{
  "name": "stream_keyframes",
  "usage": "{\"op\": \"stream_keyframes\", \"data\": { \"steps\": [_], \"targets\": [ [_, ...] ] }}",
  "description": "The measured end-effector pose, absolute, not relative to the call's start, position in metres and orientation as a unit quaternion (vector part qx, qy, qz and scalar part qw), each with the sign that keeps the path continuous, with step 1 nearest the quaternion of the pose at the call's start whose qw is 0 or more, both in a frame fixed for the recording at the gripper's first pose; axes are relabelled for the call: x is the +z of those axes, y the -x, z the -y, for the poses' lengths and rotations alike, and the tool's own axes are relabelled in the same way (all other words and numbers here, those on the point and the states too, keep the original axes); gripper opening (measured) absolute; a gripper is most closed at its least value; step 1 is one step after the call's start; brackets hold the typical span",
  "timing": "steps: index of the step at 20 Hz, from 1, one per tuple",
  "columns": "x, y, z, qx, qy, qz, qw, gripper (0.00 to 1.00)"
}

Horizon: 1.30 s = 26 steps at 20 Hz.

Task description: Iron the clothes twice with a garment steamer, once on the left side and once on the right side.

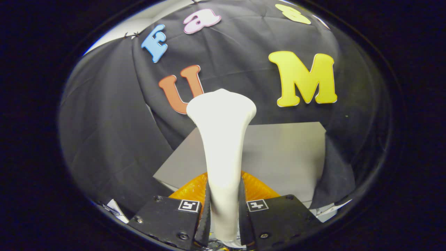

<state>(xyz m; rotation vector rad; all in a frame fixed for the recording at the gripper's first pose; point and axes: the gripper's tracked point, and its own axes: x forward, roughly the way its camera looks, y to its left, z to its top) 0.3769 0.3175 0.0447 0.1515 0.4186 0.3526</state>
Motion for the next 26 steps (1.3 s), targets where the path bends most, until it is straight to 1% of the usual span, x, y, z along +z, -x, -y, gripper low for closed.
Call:
{"op": "stream_keyframes", "data": {
  "steps": [6,9,12,19,23,26],
  "targets": [
    [0.085,-0.285,-0.264,0.2,-0.099,-0.15,0.963,0.36],
    [0.097,-0.24,-0.223,0.192,-0.116,-0.131,0.966,0.36],
    [0.107,-0.2,-0.177,0.176,-0.131,-0.109,0.97,0.36],
    [0.13,-0.124,-0.053,0.096,-0.131,-0.054,0.985,0.36],
    [0.142,-0.103,0.004,0.066,-0.147,-0.042,0.986,0.36],
    [0.154,-0.103,0.038,0.052,-0.155,-0.033,0.986,0.36]
  ]
}}
